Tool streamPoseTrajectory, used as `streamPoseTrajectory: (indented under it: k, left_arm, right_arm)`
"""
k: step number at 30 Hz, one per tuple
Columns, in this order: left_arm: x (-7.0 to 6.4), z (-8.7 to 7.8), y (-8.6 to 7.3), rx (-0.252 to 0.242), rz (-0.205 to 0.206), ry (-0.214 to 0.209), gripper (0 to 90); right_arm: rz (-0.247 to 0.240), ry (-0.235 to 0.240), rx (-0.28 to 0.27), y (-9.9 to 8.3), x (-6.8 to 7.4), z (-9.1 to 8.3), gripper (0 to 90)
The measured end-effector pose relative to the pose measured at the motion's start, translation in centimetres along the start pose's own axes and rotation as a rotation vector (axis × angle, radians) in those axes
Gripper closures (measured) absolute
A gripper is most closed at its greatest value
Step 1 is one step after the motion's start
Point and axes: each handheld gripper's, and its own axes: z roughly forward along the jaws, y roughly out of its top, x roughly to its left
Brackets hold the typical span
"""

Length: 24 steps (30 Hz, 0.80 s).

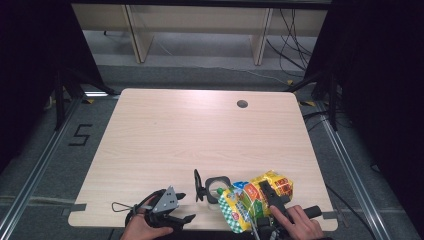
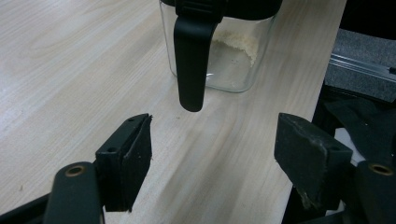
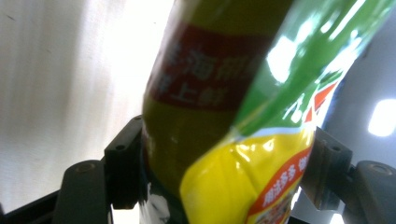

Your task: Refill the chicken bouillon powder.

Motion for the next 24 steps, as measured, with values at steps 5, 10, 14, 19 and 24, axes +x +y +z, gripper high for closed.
streamPoseTrajectory:
  k: [5,10,14,19,24]
  left_arm:
    - [0.0,0.1,0.0,0.004,-0.007,-0.02,27.3]
    - [0.0,0.0,0.0,-0.001,-0.003,0.0,27.3]
    - [0.1,0.0,0.0,0.018,0.012,-0.007,27.3]
    - [0.0,0.0,0.0,0.001,-0.003,0.001,27.3]
    - [0.0,0.0,0.0,0.01,-0.006,-0.007,27.3]
  right_arm:
    - [-0.078,-0.061,0.014,0.1,-0.1,0.3,30.4]
    - [-0.097,-0.062,0.019,-0.1,-0.2,0.6,30.5]
    - [-0.114,-0.06,0.021,-0.2,-0.4,0.5,30.5]
    - [-0.133,-0.067,0.018,-0.1,-0.6,0.5,30.6]
    - [-0.086,-0.074,0.013,-0.3,-0.8,0.5,30.6]
